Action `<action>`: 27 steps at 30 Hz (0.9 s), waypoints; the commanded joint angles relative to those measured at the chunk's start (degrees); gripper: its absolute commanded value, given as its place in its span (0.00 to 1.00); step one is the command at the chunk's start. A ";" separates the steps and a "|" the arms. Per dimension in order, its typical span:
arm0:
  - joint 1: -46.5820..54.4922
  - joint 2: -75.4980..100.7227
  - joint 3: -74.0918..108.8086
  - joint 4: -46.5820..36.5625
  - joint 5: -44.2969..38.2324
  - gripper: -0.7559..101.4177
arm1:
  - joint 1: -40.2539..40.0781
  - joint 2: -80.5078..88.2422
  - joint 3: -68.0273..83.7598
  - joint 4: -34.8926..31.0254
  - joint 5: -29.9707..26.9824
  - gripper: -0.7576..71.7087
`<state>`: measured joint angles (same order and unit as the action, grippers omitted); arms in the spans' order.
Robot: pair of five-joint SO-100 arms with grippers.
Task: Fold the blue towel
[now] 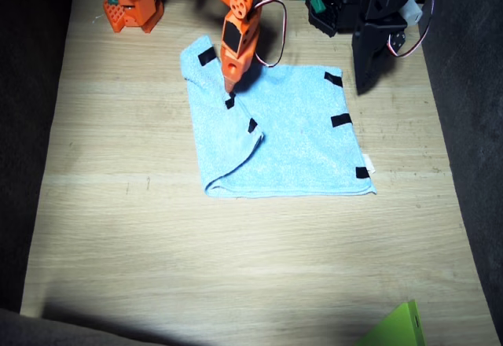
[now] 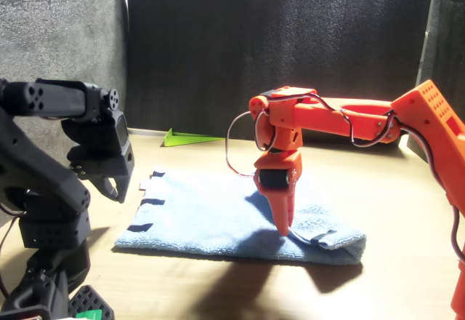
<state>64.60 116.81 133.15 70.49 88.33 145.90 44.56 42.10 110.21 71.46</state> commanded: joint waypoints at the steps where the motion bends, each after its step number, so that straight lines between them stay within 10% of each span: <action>1: 1.41 1.58 0.00 0.18 -0.18 0.06 | 0.00 9.14 -1.58 1.23 -0.09 0.26; 15: -4.31 -15.73 -12.13 2.64 2.55 0.09 | -20.30 26.10 9.23 1.14 2.11 0.24; 27: -6.68 -23.29 -24.96 6.59 1.14 0.17 | -17.93 25.75 12.83 1.05 1.58 0.22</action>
<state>57.30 93.34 110.74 75.59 88.86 126.12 66.53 53.96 110.57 72.42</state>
